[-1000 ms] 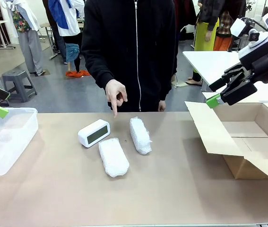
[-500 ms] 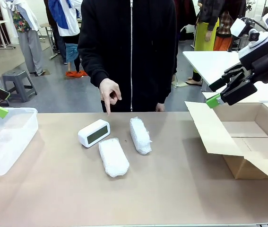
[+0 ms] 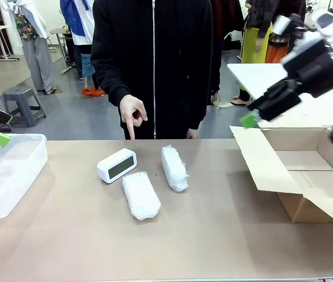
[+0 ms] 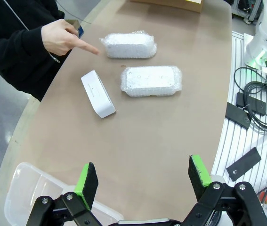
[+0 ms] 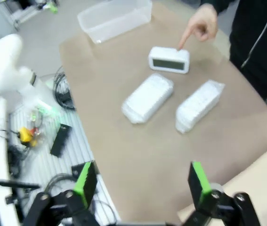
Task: Separate and place wrapped and unwrapped clocks.
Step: Pick up the Digital clock indicated by the person.
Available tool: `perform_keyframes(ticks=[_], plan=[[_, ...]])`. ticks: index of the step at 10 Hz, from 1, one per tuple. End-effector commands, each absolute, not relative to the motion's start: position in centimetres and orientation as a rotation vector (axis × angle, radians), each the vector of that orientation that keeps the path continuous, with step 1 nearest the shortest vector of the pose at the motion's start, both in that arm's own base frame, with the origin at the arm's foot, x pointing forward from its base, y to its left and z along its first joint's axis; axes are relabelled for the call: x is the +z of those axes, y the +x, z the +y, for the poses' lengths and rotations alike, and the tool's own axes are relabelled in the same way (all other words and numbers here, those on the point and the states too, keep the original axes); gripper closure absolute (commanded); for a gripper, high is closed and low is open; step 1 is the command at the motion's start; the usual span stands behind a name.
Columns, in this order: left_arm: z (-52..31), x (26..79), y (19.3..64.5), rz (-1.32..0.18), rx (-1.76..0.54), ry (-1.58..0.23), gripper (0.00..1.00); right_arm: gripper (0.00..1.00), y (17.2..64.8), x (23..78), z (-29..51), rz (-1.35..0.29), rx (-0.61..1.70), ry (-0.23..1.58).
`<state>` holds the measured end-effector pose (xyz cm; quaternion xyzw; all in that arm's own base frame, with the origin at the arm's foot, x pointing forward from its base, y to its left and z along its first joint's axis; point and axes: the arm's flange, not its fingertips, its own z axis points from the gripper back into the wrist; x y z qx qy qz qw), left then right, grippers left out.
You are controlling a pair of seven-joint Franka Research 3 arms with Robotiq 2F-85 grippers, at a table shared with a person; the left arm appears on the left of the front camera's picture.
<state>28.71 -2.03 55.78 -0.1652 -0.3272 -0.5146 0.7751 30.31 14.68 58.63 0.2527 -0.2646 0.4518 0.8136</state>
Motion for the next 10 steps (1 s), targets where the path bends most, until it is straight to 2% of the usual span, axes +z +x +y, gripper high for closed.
perform_keyframes(ticks=[1, 3, 5, 8, 9, 10], plan=[[-1.9, 55.7, 28.8, -0.712, -1.128, -0.370, 0.00, 0.00, 31.8, 60.2, 23.5, -0.356, 0.771, 0.525], [-1.9, 55.7, 28.8, -0.712, -1.128, -0.370, 0.00, 0.00, 31.7, 57.9, 31.6, -0.276, 0.643, 0.394], [-1.9, 55.7, 28.8, -0.712, -1.128, -0.370, 0.00, 0.00, 32.1, 54.0, 36.2, -0.244, 0.572, 0.296], [-1.9, 55.7, 28.8, -0.712, -1.128, -0.370, 0.00, 0.00, 33.5, 47.2, 39.6, -0.231, 0.412, 0.208], [-1.9, 55.7, 28.8, -0.712, -1.128, -0.370, 0.00, 0.00, 34.0, 46.0, 39.8, -0.257, 0.390, 0.208], [-1.9, 55.7, 28.8, -0.712, -1.128, -0.370, 0.00, 0.00, 34.3, 47.4, 38.5, -0.320, 0.436, 0.275]])
